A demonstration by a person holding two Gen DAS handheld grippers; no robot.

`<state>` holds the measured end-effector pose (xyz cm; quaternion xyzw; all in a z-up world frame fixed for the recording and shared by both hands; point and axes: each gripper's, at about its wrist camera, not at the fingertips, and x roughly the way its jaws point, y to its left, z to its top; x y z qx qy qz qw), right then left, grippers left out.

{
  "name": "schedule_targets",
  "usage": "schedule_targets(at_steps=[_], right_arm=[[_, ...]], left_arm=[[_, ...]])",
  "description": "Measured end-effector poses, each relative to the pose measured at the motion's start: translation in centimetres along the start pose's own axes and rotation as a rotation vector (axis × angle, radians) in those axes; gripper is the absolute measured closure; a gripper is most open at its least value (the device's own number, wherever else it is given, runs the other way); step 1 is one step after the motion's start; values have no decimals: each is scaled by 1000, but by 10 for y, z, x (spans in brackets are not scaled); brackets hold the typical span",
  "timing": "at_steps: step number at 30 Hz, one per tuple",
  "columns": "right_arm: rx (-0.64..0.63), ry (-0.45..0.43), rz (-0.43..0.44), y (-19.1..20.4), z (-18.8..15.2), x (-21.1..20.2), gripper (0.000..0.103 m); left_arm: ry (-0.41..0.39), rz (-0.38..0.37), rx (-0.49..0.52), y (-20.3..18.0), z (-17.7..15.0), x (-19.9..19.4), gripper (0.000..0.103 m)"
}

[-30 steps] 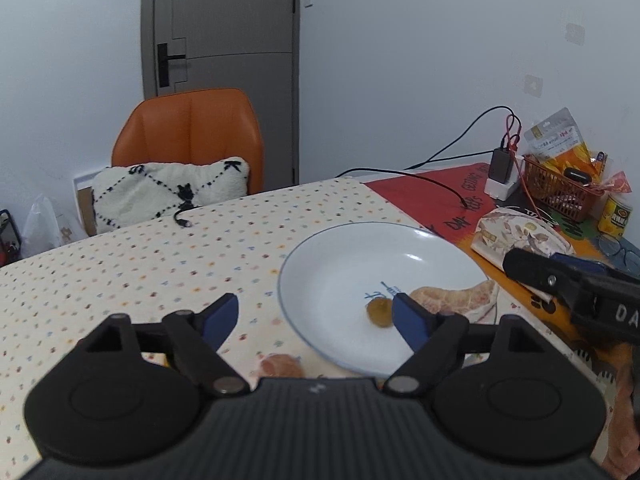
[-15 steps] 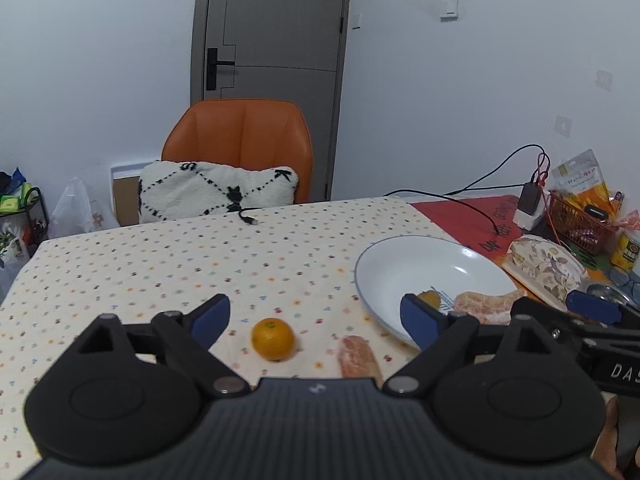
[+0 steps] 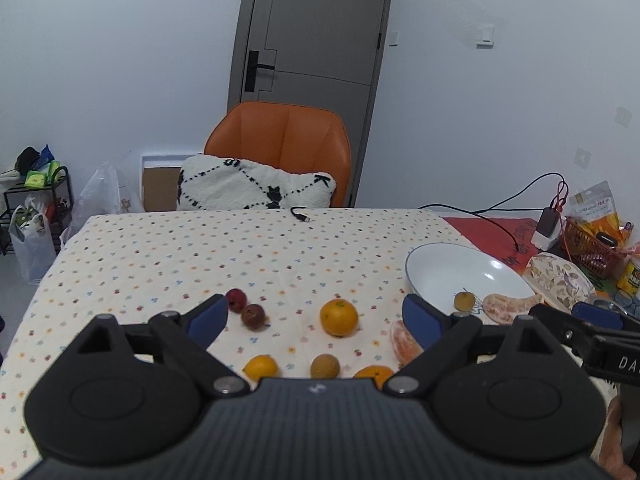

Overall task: Organize fruits
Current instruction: 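Move both grippers back from the plate toward the remaining fruits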

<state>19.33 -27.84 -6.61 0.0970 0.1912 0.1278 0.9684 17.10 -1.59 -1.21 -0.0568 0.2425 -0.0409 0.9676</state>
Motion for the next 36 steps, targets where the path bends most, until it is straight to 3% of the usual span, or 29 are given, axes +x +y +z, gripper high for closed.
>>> schedule_targets(at_steps=[15,19,36], right_arm=[[-18,35,49,30,-2,-10,0],[-27,42,62,34,-5,-16,0],[2,85,73,33,-16,-21,0]], left_arm=[[25,23,-63,31,-13,-28,10],[52,17,-50,31,-16,-32,4],[74,20,-88,32,-25,-43,3]])
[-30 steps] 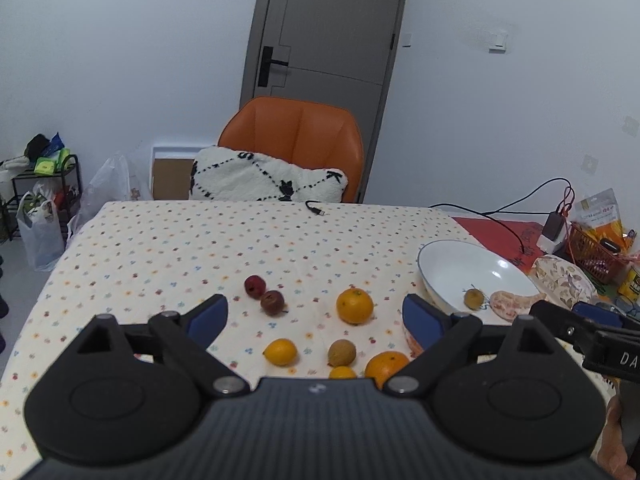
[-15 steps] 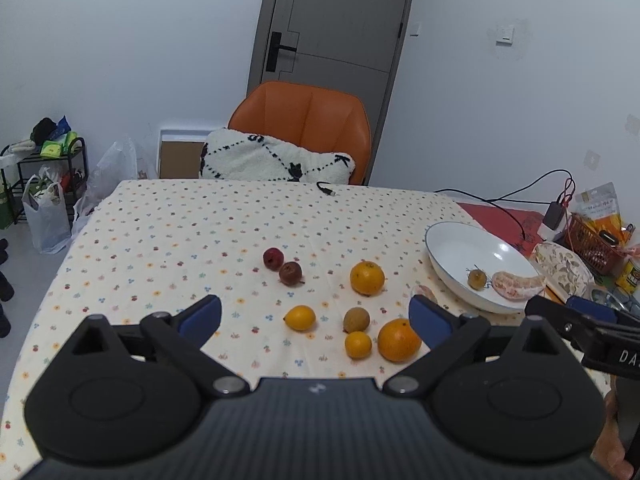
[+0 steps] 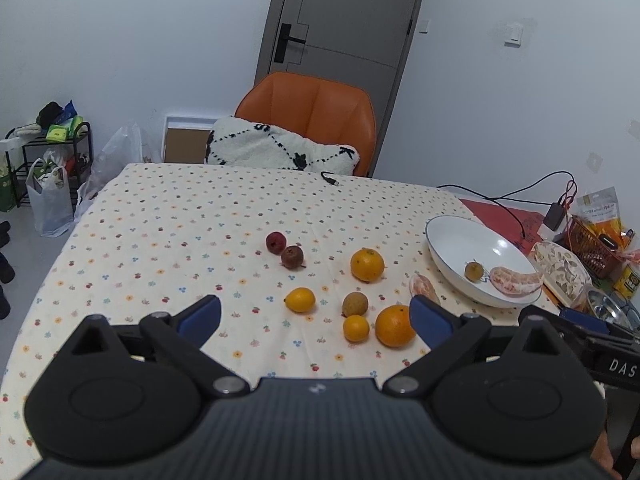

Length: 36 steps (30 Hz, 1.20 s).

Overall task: Organize fruits
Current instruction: 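Move both grippers back from the plate toward the remaining fruits, then grasp the small mandarin with the left gripper while the right gripper grasps the large orange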

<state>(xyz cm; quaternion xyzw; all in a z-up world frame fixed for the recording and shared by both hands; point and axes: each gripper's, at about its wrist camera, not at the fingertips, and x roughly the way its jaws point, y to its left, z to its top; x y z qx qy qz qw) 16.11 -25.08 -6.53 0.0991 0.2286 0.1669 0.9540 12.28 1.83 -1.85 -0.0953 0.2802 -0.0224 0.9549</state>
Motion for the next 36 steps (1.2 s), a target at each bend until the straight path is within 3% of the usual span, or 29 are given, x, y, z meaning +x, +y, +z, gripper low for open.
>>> schedule_targets(at_steps=[9,17,25,36], right_arm=[[6,9,-25,-9,-4,-2,0],[33,47,8,-18,-8,14,2],[5,85,107,-5,-9,28,25],[-2,157,194,10,-13,56,46]], left_arm=[[6,9,-1,3,-5,11,3],[54,1,-11,5,-14,39,6],[82,-41,-22,6,-20,56,22],[114,-120,-52,5,-22,76,47]])
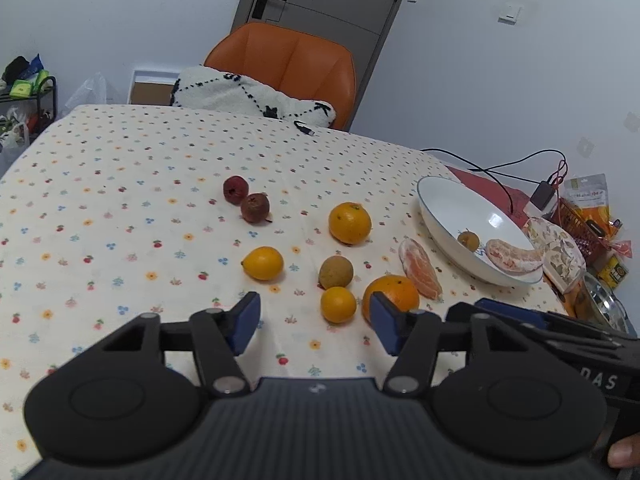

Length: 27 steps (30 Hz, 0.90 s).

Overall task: Organize fruits
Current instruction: 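Grasp the small mandarin with the left gripper while the right gripper grasps the large orange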

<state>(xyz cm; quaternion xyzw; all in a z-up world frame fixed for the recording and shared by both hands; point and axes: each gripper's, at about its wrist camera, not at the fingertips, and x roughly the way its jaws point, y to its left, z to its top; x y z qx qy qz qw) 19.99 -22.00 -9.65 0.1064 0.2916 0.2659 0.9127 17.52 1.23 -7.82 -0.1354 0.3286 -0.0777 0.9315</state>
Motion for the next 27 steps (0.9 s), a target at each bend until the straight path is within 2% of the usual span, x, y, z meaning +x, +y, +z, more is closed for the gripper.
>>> schedule_targets(at_steps=[3,9,14,15,17,24,27], right_arm=[[-6,21,8,1,1,8,51],[-25,68,22,2,3,28,53],[-46,109,28,3,3,45,53],[-51,114,32,4,3,47,56],[-57,119,59,3,3,50,64],[-43,101,40,-3,4,40,66],[-43,88,16,-7,6,35,66]], left_arm=[[9,-21,2,1,1,8,50],[25,-49,-25,7,4,16,51],[49,-67,-46,11,7,25,57],[54,-72,-50,12,7,26,57],[62,-71,-51,11,7,29,59],[80,-81,-29,4,9,33,62],[88,-75,-18,0,7,37,71]])
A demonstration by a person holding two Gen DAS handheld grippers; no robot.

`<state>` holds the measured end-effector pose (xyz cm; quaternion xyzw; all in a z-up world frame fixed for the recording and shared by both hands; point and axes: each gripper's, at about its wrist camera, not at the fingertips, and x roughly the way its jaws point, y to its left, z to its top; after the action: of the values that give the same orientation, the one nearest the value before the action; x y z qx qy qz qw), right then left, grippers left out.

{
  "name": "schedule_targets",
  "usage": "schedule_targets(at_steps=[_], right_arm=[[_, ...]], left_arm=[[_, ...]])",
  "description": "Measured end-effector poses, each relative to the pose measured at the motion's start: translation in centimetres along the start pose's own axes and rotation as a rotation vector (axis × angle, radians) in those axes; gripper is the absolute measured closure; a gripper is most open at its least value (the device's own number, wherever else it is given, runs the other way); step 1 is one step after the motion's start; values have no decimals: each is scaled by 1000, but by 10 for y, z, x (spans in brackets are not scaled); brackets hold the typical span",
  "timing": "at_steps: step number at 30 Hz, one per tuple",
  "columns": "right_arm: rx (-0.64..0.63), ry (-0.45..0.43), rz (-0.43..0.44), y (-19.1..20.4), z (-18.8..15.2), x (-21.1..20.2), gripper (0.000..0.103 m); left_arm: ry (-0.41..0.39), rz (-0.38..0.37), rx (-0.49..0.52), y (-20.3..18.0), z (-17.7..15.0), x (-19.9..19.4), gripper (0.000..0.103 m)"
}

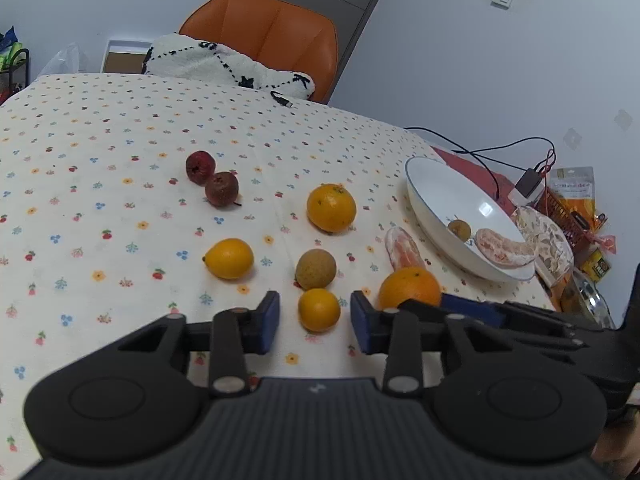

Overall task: Organize fruits
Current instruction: 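Grasp the small mandarin with the left gripper while the right gripper grasps the large orange, then carry the mandarin with the left gripper while the right gripper carries the orange to the plate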

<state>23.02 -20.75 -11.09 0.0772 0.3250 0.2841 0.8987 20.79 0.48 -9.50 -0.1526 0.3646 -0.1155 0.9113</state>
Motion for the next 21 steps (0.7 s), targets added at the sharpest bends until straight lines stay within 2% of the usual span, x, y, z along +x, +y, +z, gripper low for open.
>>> schedule_targets(at_steps=[3,21], right_arm=[[12,-16,-13,-5,0,-6,66],[70,-127,-59,-27,6,-36,66]], left_arm=[[-3,6,-5,-2,-2,3,81],[-113,10,58,-37,17,-17,82]])
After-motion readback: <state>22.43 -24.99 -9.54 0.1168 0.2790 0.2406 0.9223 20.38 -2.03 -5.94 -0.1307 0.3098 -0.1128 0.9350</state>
